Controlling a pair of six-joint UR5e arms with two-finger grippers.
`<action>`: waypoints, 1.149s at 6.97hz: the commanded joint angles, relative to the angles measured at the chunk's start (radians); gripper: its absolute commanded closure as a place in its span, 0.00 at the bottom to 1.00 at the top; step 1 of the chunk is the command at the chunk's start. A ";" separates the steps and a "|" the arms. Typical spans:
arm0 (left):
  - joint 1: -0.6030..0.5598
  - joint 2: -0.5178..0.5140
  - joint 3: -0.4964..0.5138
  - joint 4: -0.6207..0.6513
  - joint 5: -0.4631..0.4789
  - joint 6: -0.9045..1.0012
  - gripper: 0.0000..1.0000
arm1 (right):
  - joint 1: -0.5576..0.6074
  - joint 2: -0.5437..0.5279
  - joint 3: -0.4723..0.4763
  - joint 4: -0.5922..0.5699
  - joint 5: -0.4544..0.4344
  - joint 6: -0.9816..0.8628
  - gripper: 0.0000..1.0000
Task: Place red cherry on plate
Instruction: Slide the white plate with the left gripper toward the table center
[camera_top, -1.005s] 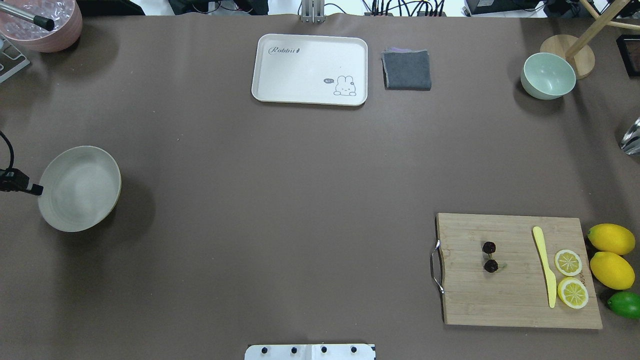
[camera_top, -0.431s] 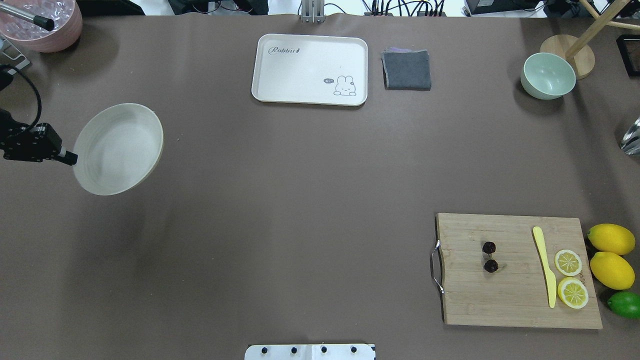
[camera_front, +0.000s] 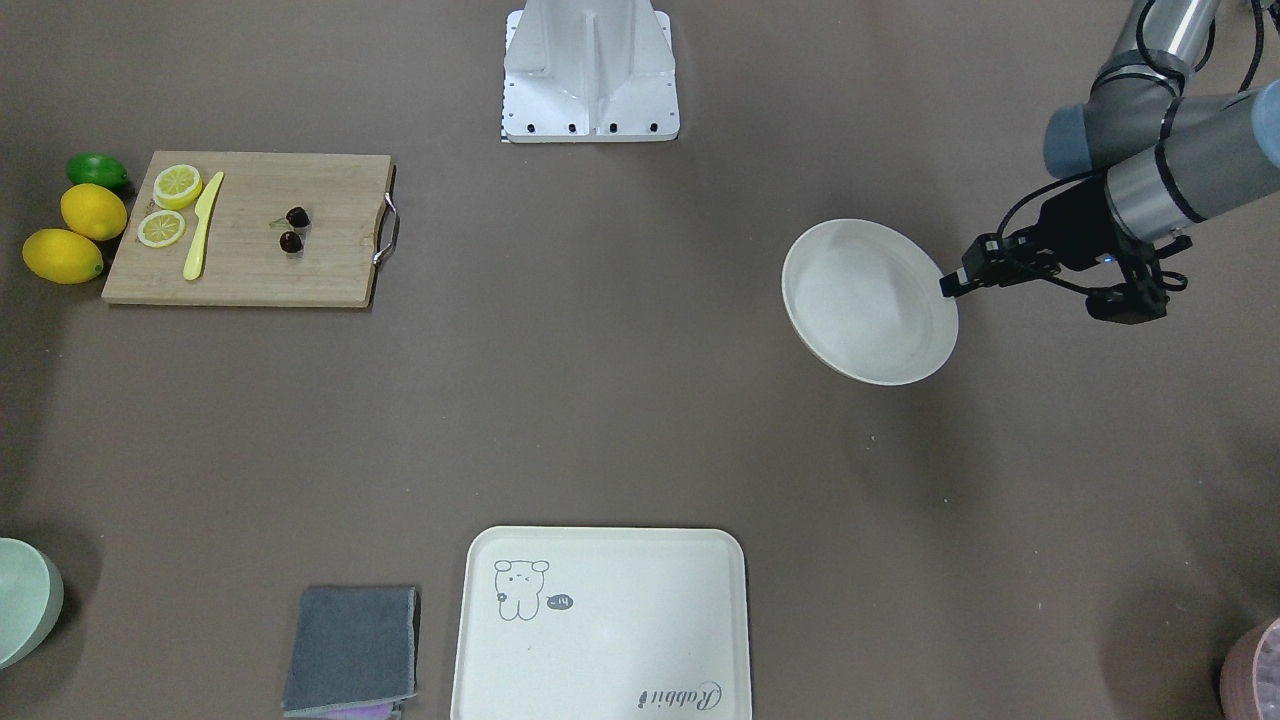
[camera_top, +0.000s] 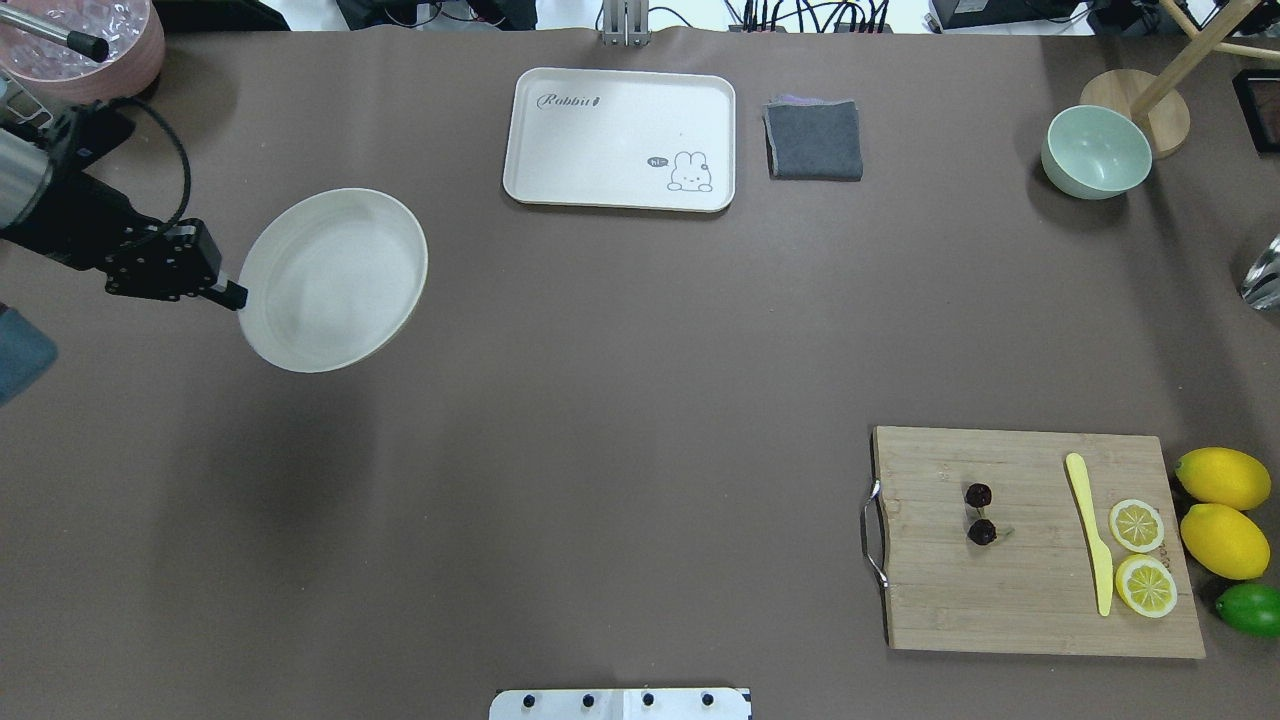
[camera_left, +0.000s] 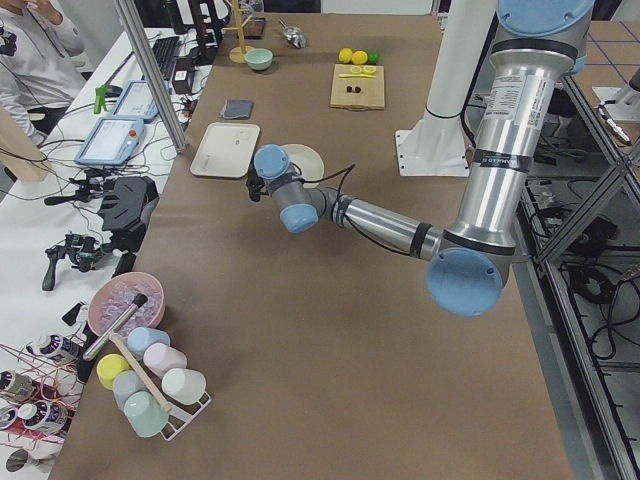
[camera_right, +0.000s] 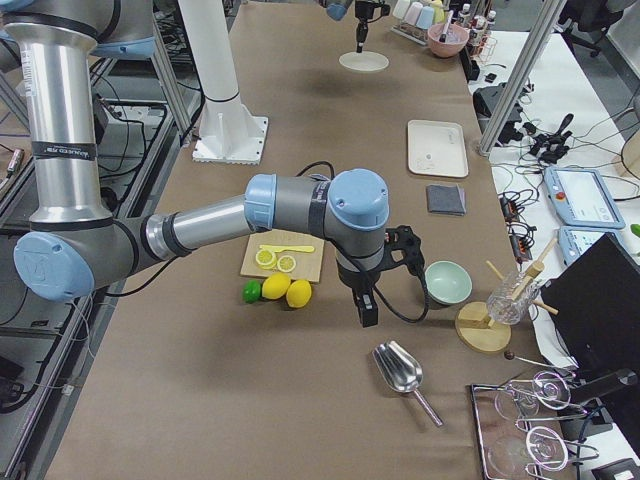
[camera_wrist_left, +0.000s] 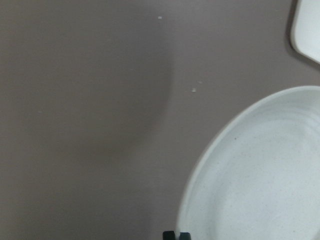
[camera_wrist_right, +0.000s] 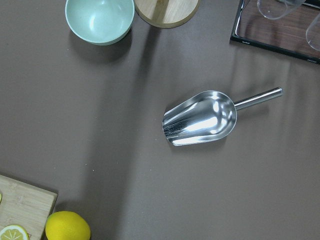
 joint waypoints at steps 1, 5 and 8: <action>0.129 -0.108 -0.004 0.108 0.141 -0.010 1.00 | -0.007 0.023 -0.016 0.000 0.000 0.001 0.00; 0.317 -0.237 -0.029 0.297 0.377 -0.079 1.00 | -0.024 0.035 -0.018 0.000 0.000 0.009 0.00; 0.455 -0.267 -0.041 0.297 0.499 -0.153 1.00 | -0.026 0.041 -0.032 0.000 0.000 0.009 0.00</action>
